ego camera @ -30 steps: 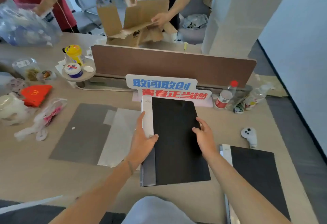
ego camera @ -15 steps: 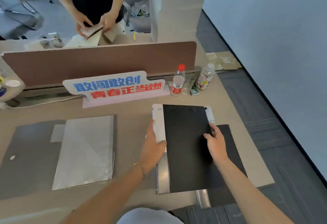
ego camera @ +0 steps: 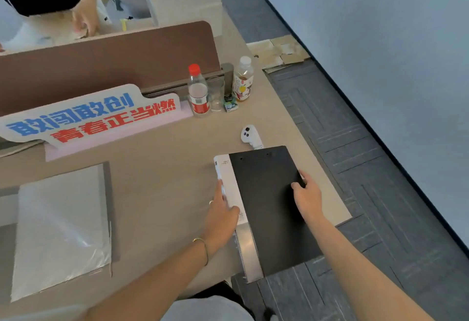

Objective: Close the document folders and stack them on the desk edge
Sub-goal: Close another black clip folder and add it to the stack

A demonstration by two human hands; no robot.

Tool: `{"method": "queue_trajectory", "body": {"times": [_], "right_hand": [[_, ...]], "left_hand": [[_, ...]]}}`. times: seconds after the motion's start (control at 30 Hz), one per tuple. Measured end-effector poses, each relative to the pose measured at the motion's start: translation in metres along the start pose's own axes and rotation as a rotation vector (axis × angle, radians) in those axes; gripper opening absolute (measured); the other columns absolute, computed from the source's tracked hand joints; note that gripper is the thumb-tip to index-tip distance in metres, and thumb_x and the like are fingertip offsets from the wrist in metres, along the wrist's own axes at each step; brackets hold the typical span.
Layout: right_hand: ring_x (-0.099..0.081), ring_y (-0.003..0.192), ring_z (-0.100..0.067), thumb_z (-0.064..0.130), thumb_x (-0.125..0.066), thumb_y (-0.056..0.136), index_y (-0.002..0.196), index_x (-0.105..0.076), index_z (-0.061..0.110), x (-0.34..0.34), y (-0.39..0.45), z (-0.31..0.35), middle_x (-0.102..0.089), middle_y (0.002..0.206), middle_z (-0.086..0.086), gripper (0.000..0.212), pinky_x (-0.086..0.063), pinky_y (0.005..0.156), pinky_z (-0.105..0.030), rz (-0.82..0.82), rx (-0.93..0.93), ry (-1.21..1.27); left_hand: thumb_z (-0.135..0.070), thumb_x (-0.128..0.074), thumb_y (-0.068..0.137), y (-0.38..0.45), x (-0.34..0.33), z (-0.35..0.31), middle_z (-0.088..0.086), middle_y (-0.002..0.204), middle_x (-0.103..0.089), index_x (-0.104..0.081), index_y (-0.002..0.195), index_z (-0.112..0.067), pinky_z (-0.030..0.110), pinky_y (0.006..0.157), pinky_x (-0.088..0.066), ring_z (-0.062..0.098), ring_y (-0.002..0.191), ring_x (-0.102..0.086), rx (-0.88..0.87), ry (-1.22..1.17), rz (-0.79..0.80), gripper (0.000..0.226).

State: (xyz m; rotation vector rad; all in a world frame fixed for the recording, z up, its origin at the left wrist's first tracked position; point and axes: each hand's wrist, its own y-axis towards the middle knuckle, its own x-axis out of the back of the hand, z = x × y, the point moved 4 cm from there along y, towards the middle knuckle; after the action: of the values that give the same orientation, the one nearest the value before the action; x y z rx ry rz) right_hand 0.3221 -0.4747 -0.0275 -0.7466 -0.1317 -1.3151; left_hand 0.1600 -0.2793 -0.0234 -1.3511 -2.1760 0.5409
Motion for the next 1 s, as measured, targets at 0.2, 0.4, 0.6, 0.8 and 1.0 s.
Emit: {"method": "queue_trajectory", "body": {"times": [0.2, 0.4, 0.6, 0.8, 1.0], "right_hand": [[-0.047, 0.134, -0.023, 0.016, -0.053, 0.094, 0.147, -0.044, 0.022, 0.004, 0.012, -0.017, -0.053, 0.144, 0.003, 0.054, -0.035, 0.107, -0.034, 0.03, 0.016, -0.088], [-0.049, 0.127, -0.029, 0.024, -0.056, 0.093, 0.152, -0.038, 0.024, -0.004, 0.024, -0.025, -0.048, 0.141, -0.007, 0.062, -0.041, 0.109, -0.044, 0.046, -0.001, -0.204], [-0.048, 0.125, -0.027, 0.025, -0.056, 0.094, 0.152, -0.036, 0.027, -0.011, 0.031, -0.026, -0.047, 0.143, -0.006, 0.061, -0.043, 0.107, -0.045, 0.048, 0.039, -0.249], [-0.051, 0.122, -0.026, 0.022, -0.055, 0.096, 0.153, -0.035, 0.026, -0.013, 0.031, -0.024, -0.046, 0.145, -0.006, 0.06, -0.042, 0.103, -0.04, 0.043, 0.07, -0.261], [-0.049, 0.127, -0.025, 0.021, -0.058, 0.094, 0.15, -0.037, 0.027, -0.016, 0.026, -0.021, -0.045, 0.147, -0.002, 0.06, -0.043, 0.109, -0.043, 0.038, 0.139, -0.286]], "left_hand": [[-0.006, -0.05, 0.093, 0.004, -0.02, -0.002, 0.003, 0.133, -0.054, -0.011, 0.163, -0.033, 0.009, 0.053, -0.04, 0.018, 0.101, -0.055, 0.046, 0.127, -0.035, 0.085], [-0.005, -0.05, 0.093, 0.006, -0.023, 0.0, 0.009, 0.144, -0.046, -0.011, 0.163, -0.03, 0.019, 0.072, -0.043, 0.023, 0.115, -0.05, 0.076, 0.17, -0.063, 0.085], [-0.006, -0.05, 0.092, 0.007, -0.024, 0.004, 0.015, 0.147, -0.046, -0.009, 0.163, -0.03, 0.029, 0.085, -0.042, 0.033, 0.13, -0.05, 0.118, 0.186, -0.052, 0.086], [-0.009, -0.05, 0.092, 0.008, -0.026, 0.002, 0.006, 0.138, -0.046, -0.008, 0.163, -0.034, 0.026, 0.071, -0.04, 0.015, 0.099, -0.051, 0.133, 0.202, -0.033, 0.085], [-0.011, -0.051, 0.091, 0.012, -0.021, 0.002, 0.008, 0.146, -0.044, -0.012, 0.162, -0.032, 0.027, 0.081, -0.04, 0.019, 0.104, -0.047, 0.123, 0.263, -0.035, 0.084]]}}
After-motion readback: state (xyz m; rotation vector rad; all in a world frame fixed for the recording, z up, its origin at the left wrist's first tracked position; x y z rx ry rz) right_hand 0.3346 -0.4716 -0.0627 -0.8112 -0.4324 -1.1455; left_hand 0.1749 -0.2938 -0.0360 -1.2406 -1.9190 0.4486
